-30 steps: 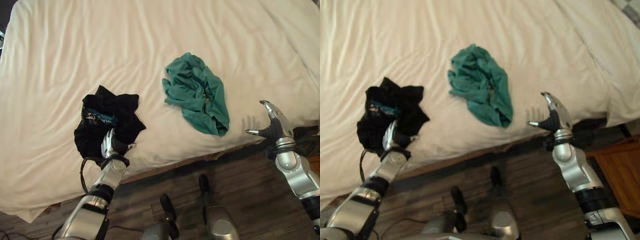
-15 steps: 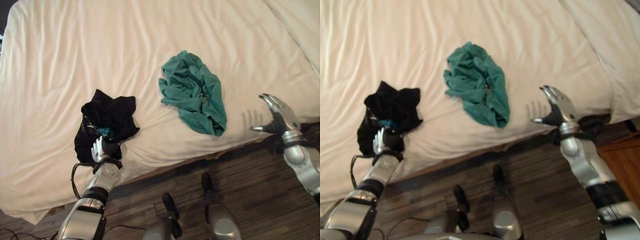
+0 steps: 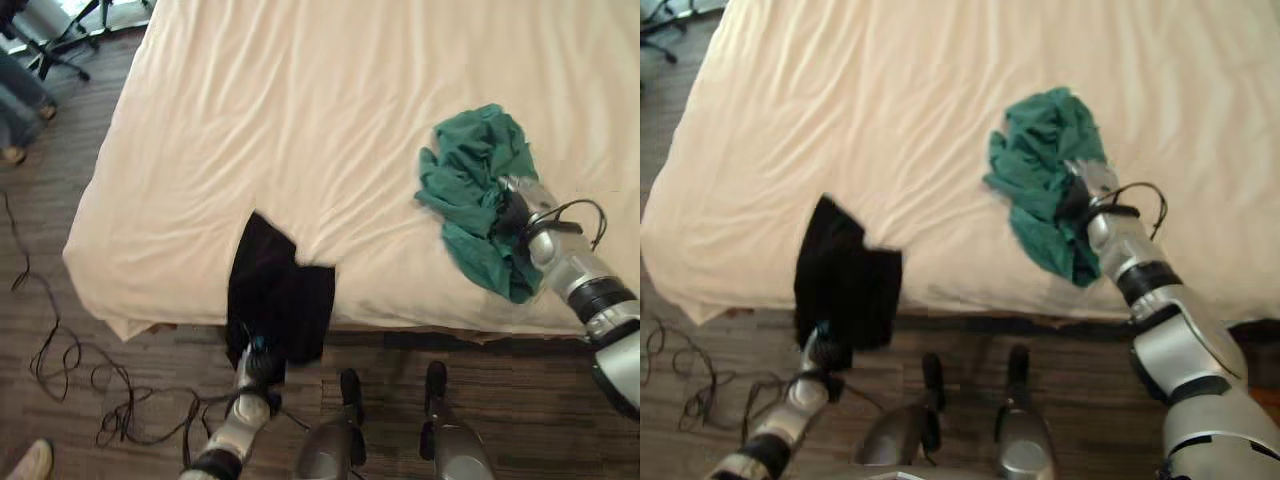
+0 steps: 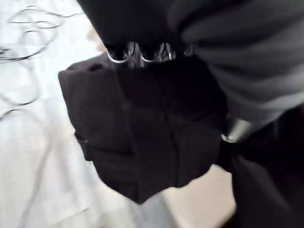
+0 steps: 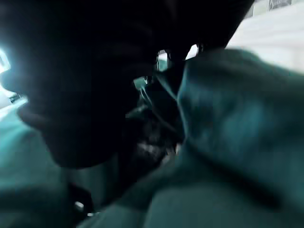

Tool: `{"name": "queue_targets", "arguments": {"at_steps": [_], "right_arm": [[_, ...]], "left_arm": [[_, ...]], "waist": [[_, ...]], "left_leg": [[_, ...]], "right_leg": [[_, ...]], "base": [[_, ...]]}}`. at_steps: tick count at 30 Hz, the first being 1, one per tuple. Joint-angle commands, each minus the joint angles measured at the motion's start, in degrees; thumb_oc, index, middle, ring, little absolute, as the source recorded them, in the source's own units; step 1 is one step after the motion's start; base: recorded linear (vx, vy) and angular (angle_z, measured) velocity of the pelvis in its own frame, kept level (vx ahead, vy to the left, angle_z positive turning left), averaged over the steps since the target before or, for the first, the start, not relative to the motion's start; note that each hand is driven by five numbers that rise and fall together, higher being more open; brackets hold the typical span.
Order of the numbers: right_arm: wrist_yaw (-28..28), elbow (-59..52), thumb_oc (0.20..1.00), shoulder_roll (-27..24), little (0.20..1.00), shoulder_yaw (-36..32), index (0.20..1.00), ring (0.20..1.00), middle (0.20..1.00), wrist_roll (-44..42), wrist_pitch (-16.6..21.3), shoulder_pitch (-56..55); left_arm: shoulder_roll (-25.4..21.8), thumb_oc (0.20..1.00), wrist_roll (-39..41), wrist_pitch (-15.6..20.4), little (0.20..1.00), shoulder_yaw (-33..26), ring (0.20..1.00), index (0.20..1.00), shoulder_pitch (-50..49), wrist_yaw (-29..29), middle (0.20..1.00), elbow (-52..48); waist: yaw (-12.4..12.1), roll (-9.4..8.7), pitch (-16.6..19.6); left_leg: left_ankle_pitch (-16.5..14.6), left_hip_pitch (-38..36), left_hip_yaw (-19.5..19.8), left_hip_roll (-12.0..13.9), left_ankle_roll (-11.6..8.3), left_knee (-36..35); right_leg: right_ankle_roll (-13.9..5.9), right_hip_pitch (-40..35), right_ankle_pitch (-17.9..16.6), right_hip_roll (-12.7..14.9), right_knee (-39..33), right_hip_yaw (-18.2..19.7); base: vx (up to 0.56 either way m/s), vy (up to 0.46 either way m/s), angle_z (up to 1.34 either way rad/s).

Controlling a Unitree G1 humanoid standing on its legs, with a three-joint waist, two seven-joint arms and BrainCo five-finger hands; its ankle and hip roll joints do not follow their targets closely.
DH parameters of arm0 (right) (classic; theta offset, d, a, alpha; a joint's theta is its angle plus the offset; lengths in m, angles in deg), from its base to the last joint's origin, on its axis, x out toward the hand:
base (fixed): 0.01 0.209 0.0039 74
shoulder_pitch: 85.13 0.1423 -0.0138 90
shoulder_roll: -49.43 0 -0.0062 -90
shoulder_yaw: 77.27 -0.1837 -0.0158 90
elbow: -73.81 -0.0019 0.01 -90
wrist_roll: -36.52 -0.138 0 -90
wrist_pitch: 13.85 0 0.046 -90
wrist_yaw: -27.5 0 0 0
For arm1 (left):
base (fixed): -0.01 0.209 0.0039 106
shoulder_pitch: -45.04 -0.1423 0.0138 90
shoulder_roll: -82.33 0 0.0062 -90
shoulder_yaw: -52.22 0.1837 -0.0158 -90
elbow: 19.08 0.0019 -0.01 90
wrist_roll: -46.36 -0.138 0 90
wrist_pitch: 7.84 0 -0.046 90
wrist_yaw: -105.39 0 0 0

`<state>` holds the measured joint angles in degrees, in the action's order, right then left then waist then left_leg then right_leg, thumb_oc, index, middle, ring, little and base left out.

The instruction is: Tidy up the quilt and then pick up the clothes from the bed and put them into the laundry hamper.

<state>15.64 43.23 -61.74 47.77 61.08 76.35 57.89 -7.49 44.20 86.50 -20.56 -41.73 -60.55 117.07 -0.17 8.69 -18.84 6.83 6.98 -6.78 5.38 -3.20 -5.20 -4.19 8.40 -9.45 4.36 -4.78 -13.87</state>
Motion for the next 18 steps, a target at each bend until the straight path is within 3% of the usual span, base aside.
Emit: {"name": "queue_targets", "arguments": {"at_steps": [1,6,11,13,14,16,17,18], "right_arm": [[2.00,4.48,0.200,1.16,0.200,2.17,0.200,0.200,0.200,-2.71,-0.52,3.53],[4.77,9.07,0.200,3.83,0.200,-4.26,0.200,0.200,0.200,-8.36,-1.33,-4.43],[5.00,-0.01,0.200,4.92,0.200,-12.55,0.200,0.200,0.200,-15.00,-0.49,-20.44],[8.05,-11.37,0.200,7.61,0.200,-22.86,0.200,0.200,0.200,-27.46,0.50,-36.61],[8.06,-11.49,0.200,7.61,0.200,-22.93,0.200,0.200,0.200,-27.45,0.44,-36.73],[10.85,-12.68,0.200,14.58,0.200,-32.96,0.200,0.200,0.200,-46.62,2.30,-46.75],[10.85,-12.69,0.200,14.60,0.200,-32.98,0.200,0.200,0.200,-46.63,2.29,-46.77],[12.18,-9.84,0.200,18.51,0.200,-36.62,0.200,0.200,0.200,-54.63,1.99,-50.07]], "left_arm": [[-1.95,0.200,2.73,1.08,0.200,2.58,0.200,0.200,-0.63,-1.23,0.200,-0.82],[-1.56,0.200,1.32,0.46,0.200,4.47,0.200,0.200,-0.13,-4.29,0.200,-4.11],[-1.27,0.200,-1.13,-1.30,0.200,1.96,0.200,0.200,-0.35,-4.89,0.200,-1.75],[-1.90,0.200,-3.25,-2.86,0.200,-1.20,0.200,0.200,-1.78,-5.64,0.200,0.42],[-1.93,0.200,-3.25,-2.87,0.200,-1.15,0.200,0.200,-1.80,-5.64,0.200,0.41],[-1.54,0.200,-3.11,-3.72,0.200,-4.03,0.200,0.200,-3.72,-6.05,0.200,2.92],[-1.57,0.200,-3.11,-3.72,0.200,-4.02,0.200,0.200,-3.71,-6.05,0.200,2.93],[-0.90,0.200,-2.46,-4.09,0.200,-5.25,0.200,0.200,-4.49,-6.16,0.200,5.27]], "waist": [[-1.33,-4.47,-0.77],[-1.27,-4.24,-0.40],[0.69,-5.87,0.66],[3.36,-7.59,1.69],[3.27,-7.63,1.84],[6.35,-9.11,3.24],[6.27,-9.16,3.34],[7.89,-9.75,4.32]], "left_leg": [[-3.21,-0.37,-2.71,2.63,-5.63,0.20],[-3.58,-0.99,-2.12,2.35,-5.43,0.20],[-5.03,-2.74,-3.32,2.27,-4.60,0.20],[-6.64,-5.03,-4.97,2.28,-3.89,0.20],[-6.53,-4.86,-5.01,2.25,-3.87,0.20],[-8.14,-7.23,-7.23,1.87,-3.24,0.20],[-8.04,-7.08,-7.30,1.85,-3.23,0.20],[-9.00,-8.73,-8.79,1.60,-2.88,0.20]], "right_leg": [[-5.34,-0.92,8.28,4.28,-0.22,3.04],[-5.44,-2.42,8.62,4.60,-0.22,2.13],[-5.73,-3.45,8.62,4.85,-0.22,3.01],[-6.21,-4.43,8.65,5.08,-0.22,4.31],[-6.20,-4.23,8.55,5.10,-0.22,4.37],[-6.83,-4.77,8.11,5.14,-0.22,6.33],[-6.81,-4.58,8.01,5.16,-0.22,6.42],[-7.27,-5.03,7.76,5.23,-0.22,7.67]], "base": [[-0.01,0.007,0.28],[0.00,0.046,0.16],[0.04,0.061,0.01],[0.09,0.115,-0.04],[0.09,0.143,-0.21],[0.09,0.160,-0.41],[0.09,0.178,-0.58],[0.05,0.113,-0.59]]}}
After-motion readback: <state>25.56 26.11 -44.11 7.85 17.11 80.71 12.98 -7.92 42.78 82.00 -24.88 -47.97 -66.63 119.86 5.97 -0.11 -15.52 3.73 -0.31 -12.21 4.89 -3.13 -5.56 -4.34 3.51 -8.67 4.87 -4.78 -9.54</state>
